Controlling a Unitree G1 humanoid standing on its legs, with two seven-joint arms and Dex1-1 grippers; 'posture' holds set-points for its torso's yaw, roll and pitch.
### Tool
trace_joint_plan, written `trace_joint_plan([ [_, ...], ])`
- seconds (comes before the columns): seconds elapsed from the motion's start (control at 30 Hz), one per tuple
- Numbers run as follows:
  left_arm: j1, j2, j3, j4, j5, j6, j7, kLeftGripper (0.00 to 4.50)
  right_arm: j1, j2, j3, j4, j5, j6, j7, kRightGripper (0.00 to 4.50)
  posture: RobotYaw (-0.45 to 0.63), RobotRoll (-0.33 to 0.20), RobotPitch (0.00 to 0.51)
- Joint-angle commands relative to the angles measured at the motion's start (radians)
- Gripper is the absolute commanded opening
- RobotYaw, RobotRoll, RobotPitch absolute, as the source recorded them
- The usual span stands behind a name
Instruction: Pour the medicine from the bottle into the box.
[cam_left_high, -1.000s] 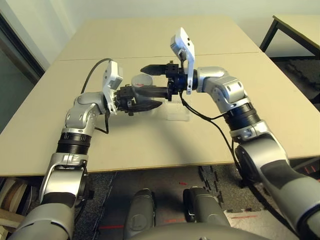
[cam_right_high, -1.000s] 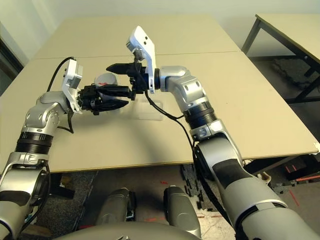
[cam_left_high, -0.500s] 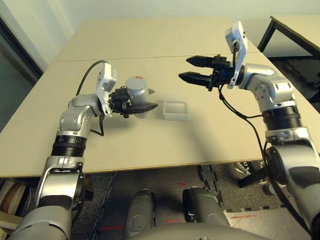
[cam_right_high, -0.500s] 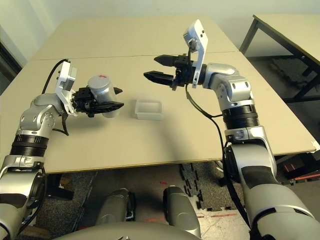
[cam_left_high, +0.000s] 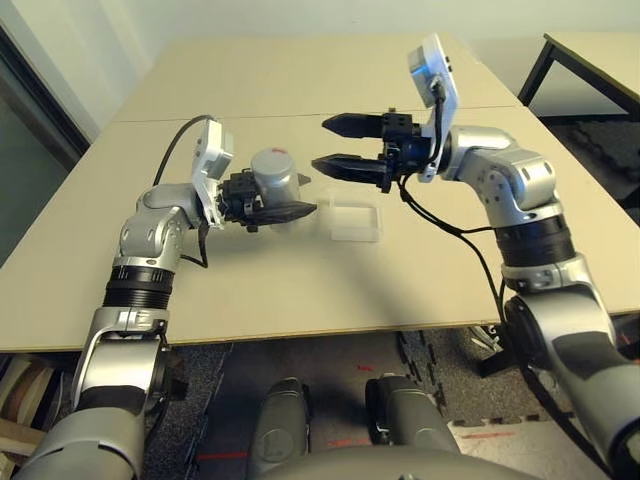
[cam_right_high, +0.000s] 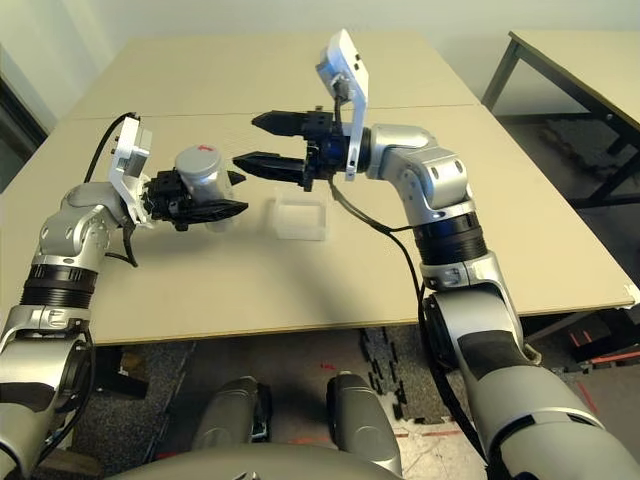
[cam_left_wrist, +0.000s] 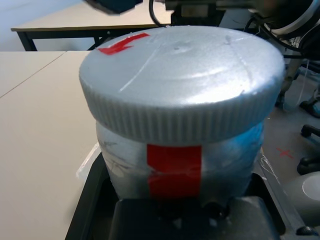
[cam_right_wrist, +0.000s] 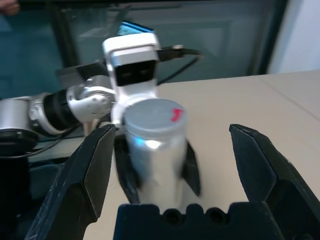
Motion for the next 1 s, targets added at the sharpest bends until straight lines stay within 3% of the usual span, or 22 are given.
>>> trace_joint_plan([
  [0.03, 0.008, -0.001, -0.016, -0.020, -0.003, 0.010, -0.009, 2.60, -0.033, 0.023, 0.043, 0.021, -0.023, -0.029, 0.014, 4.50, -0.08, 0.000, 0.043],
  [0.5, 0.004, -0.034, -0.050, -0.044, -0.003, 0.018, -0.007, 2.60, -0.077, 0.086, 0.102, 0.117, -0.096, -0.099, 0.037, 4.50, -0.08, 0.000, 0.048],
  [1.0, 0.024, -0.035, -0.061, -0.076, -0.004, 0.033, -0.013, 2.60, -0.100, 0.091, 0.082, 0.184, -0.109, -0.108, 0.029, 4.50, -0.08, 0.000, 0.053],
])
